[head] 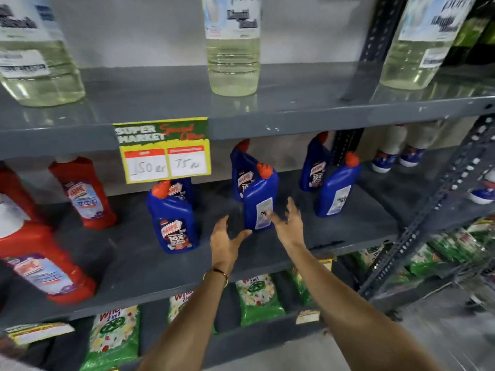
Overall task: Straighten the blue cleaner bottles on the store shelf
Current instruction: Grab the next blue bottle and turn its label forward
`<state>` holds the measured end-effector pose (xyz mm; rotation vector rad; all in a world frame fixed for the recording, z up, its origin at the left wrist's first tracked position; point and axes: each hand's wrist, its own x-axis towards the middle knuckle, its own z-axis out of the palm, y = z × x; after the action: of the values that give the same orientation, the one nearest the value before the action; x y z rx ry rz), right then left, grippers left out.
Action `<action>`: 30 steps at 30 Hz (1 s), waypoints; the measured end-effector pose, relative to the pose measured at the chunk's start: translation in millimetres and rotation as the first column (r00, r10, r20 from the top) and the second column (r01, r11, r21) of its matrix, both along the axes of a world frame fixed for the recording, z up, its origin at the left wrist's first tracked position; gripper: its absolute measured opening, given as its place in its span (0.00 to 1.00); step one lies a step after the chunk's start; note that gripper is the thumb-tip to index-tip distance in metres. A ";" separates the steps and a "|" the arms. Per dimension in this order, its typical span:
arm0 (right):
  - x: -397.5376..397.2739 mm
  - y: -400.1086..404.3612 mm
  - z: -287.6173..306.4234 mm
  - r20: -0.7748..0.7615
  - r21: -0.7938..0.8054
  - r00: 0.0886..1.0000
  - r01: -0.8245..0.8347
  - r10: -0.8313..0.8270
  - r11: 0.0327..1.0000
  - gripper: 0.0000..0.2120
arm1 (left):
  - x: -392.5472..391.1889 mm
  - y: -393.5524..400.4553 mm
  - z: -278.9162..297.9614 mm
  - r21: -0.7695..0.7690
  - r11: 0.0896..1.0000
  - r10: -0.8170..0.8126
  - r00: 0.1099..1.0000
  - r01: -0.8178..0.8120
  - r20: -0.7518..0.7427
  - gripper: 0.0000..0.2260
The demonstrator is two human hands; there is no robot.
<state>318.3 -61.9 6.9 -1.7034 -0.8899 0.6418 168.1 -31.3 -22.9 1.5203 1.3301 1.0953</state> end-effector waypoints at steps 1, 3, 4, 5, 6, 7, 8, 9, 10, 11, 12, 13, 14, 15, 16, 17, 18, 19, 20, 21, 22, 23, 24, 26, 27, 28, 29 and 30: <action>12.0 6.2 0.7 -0.001 -0.020 0.998 -0.057 0.057 0.998 0.36 | 13.9 4.0 2.0 0.004 1.000 -0.008 1.000 0.008 0.008 0.32; 26.4 16.2 3.9 -0.038 -0.036 0.986 -0.163 0.161 0.986 0.36 | 33.6 12.5 6.4 0.007 1.000 -0.022 0.999 0.022 0.039 0.29; 31.9 20.9 5.7 -0.056 -0.032 0.977 -0.208 0.206 0.978 0.36 | 41.2 17.3 8.2 0.016 1.000 -0.026 0.999 0.026 0.036 0.25; 38.7 26.4 7.0 -0.064 -0.029 0.965 -0.255 0.253 0.967 0.36 | 49.8 22.0 10.2 0.017 1.000 -0.019 1.000 0.018 0.017 0.22; 42.2 30.4 8.3 -0.061 -0.027 0.954 -0.296 0.294 0.955 0.35 | 54.1 25.2 12.2 0.014 1.000 -0.009 1.000 0.009 -0.001 0.20; 44.7 33.9 9.2 -0.057 -0.027 0.942 -0.334 0.332 0.942 0.33 | 57.0 27.7 14.9 0.008 1.000 0.007 1.000 -0.007 -0.016 0.20; 46.6 37.0 9.6 -0.056 -0.029 0.928 -0.369 0.368 0.929 0.31 | 59.1 29.8 15.9 -0.004 1.000 0.026 0.999 -0.026 -0.025 0.20; 47.2 39.6 10.2 -0.061 -0.033 0.917 -0.396 0.394 0.918 0.30 | 60.2 32.2 16.3 -0.021 0.999 0.040 0.999 -0.041 -0.034 0.20; 47.0 42.0 10.5 -0.070 -0.038 0.910 -0.412 0.409 0.911 0.28 | 61.2 34.0 16.2 -0.039 0.998 0.043 0.998 -0.045 -0.043 0.20; 46.9 44.7 9.7 -0.078 -0.040 0.908 -0.416 0.413 0.908 0.26 | 62.2 35.1 16.7 -0.051 0.998 0.041 0.998 -0.044 -0.053 0.19; 46.7 46.2 8.9 -0.081 -0.035 0.909 -0.413 0.409 0.910 0.25 | 62.9 35.5 16.9 -0.058 0.997 0.037 0.998 -0.040 -0.055 0.19; 46.9 47.7 8.7 -0.086 -0.028 0.909 -0.412 0.409 0.911 0.24 | 63.6 36.1 16.8 -0.060 0.997 0.038 0.998 -0.041 -0.051 0.18; 47.9 48.9 8.7 -0.089 -0.022 0.906 -0.418 0.415 0.908 0.23 | 64.1 36.3 16.2 -0.062 0.997 0.042 0.998 -0.045 -0.044 0.18; 48.9 50.0 8.9 -0.084 -0.020 0.900 -0.431 0.428 0.902 0.22 | 63.8 35.6 16.2 -0.064 0.997 0.050 0.998 -0.052 -0.039 0.18; 50.1 50.7 9.7 -0.068 -0.020 0.894 -0.446 0.443 0.895 0.22 | 63.2 34.8 16.4 -0.061 0.996 0.059 0.998 -0.061 -0.037 0.18; 51.1 51.9 11.3 -0.051 -0.016 0.889 -0.455 0.454 0.890 0.21 | 62.5 33.9 17.5 -0.052 0.996 0.070 0.997 -0.072 -0.038 0.18; 52.0 52.8 14.3 -0.044 -0.001 0.887 -0.459 0.459 0.888 0.20 | 62.2 33.1 19.0 -0.039 0.996 0.083 0.996 -0.084 -0.033 0.18; 51.9 53.6 17.9 -0.050 0.025 0.885 -0.462 0.463 0.886 0.20 | 61.8 31.7 21.7 -0.028 0.995 0.097 0.995 -0.098 -0.020 0.17; 51.9 53.9 21.8 -0.060 0.057 0.881 -0.465 0.468 0.883 0.20 | 61.8 30.0 25.0 -0.015 0.994 0.110 0.994 -0.110 0.002 0.16; 52.3 55.4 25.4 -0.068 0.085 0.877 -0.470 0.476 0.878 0.21 | 62.9 29.4 29.1 -0.002 0.993 0.122 0.992 -0.122 0.022 0.16; 52.0 56.6 29.2 -0.071 0.100 0.869 -0.482 0.489 0.871 0.21 | 63.5 28.6 32.9 0.014 0.991 0.133 0.990 -0.134 0.035 0.16; 50.8 57.4 33.5 -0.078 0.101 0.859 -0.498 0.506 0.861 0.23 | 63.9 27.7 36.9 0.031 0.989 0.147 0.988 -0.148 0.037 0.17; 48.4 57.2 37.6 -0.083 0.092 0.848 -0.516 0.523 0.852 0.27 | 64.2 26.7 40.1 0.049 0.986 0.160 0.987 -0.162 0.029 0.17; 40.2 56.8 44.6 -0.065 0.084 0.847 -0.523 0.528 0.848 0.35 | 64.8 24.1 44.6 0.087 0.978 0.188 0.982 -0.187 -0.003 0.17; 35.2 57.5 46.6 -0.053 0.094 0.860 -0.502 0.508 0.860 0.39 | 65.9 22.3 45.6 0.105 0.975 0.201 0.979 -0.198 -0.020 0.16; 30.4 58.2 48.1 -0.050 0.110 0.877 -0.470 0.477 0.876 0.41 | 67.1 20.1 46.2 0.123 0.971 0.212 0.977 -0.206 -0.037 0.16; 26.2 59.1 49.9 -0.060 0.124 0.895 -0.432 0.441 0.893 0.43 | 68.4 18.4 46.8 0.143 0.968 0.218 0.975 -0.209 -0.053 0.16; 23.6 59.4 52.1 -0.070 0.130 0.911 -0.396 0.407 0.909 0.43 | 69.3 17.2 47.2 0.159 0.966 0.218 0.974 -0.206 -0.061 0.16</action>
<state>341.9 -2.5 58.9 -1.3833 -1.1996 0.9214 237.3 -14.1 24.3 1.5708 1.5200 1.3090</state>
